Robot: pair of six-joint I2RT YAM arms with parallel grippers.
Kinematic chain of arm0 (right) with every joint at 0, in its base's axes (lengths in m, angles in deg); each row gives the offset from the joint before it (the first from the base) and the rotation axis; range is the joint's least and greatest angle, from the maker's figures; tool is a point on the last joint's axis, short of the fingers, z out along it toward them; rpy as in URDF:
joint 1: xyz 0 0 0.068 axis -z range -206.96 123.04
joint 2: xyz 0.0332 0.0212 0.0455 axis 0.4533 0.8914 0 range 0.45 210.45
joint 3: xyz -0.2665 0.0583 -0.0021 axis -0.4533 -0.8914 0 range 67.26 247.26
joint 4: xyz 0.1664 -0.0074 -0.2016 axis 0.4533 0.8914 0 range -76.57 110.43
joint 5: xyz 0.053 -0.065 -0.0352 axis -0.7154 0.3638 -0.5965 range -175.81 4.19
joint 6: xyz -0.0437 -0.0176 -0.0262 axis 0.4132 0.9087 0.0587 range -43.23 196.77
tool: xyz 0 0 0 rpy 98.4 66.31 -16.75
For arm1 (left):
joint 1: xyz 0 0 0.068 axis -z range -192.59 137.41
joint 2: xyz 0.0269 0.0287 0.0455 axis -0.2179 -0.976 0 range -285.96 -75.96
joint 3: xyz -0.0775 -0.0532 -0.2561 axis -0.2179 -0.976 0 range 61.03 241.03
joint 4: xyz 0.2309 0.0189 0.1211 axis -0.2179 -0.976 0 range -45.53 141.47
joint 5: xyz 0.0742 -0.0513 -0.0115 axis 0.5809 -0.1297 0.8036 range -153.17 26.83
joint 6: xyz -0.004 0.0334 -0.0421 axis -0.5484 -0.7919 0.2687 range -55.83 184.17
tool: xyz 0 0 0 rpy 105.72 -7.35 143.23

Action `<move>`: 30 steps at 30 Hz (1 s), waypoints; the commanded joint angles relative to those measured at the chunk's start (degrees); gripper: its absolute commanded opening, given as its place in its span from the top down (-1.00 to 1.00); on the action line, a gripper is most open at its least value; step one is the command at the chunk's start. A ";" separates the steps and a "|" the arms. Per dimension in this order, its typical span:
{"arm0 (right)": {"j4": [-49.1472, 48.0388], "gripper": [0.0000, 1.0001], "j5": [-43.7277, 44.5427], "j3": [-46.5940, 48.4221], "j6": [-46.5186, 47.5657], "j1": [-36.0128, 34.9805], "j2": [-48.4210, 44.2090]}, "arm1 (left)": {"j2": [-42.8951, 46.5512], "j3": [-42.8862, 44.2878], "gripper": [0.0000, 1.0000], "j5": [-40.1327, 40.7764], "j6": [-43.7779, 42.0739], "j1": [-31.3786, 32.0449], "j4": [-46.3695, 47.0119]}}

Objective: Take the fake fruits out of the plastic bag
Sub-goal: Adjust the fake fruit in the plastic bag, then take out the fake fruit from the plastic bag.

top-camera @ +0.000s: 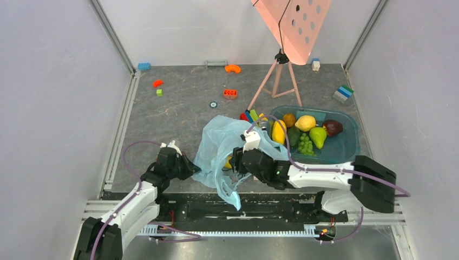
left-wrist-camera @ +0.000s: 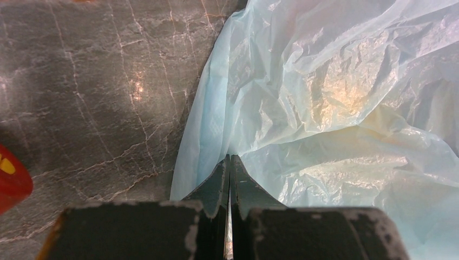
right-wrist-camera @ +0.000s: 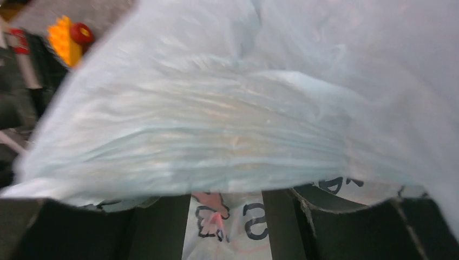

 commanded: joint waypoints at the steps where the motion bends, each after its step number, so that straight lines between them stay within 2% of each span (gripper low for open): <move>1: -1.06 0.00 0.50 -1.38 2.09 0.20 -6.68 | -0.33 0.91 0.96 0.29 -0.29 0.12 -0.17; 8: 1.98 0.03 -0.93 -2.79 3.30 0.16 -14.78 | -0.29 0.71 0.96 0.25 -0.12 0.15 0.03; 11: 2.54 -0.12 -4.18 -2.54 5.97 0.20 -14.82 | -0.44 0.74 0.96 0.27 -0.11 0.15 0.18; 18: 3.59 -0.55 -4.59 2.08 9.48 0.20 -5.33 | -0.67 0.82 0.96 0.03 0.06 0.14 0.35; 30: 4.25 -0.83 -4.15 10.41 19.84 0.86 9.37 | -0.24 1.09 0.95 0.18 -0.03 0.15 -0.35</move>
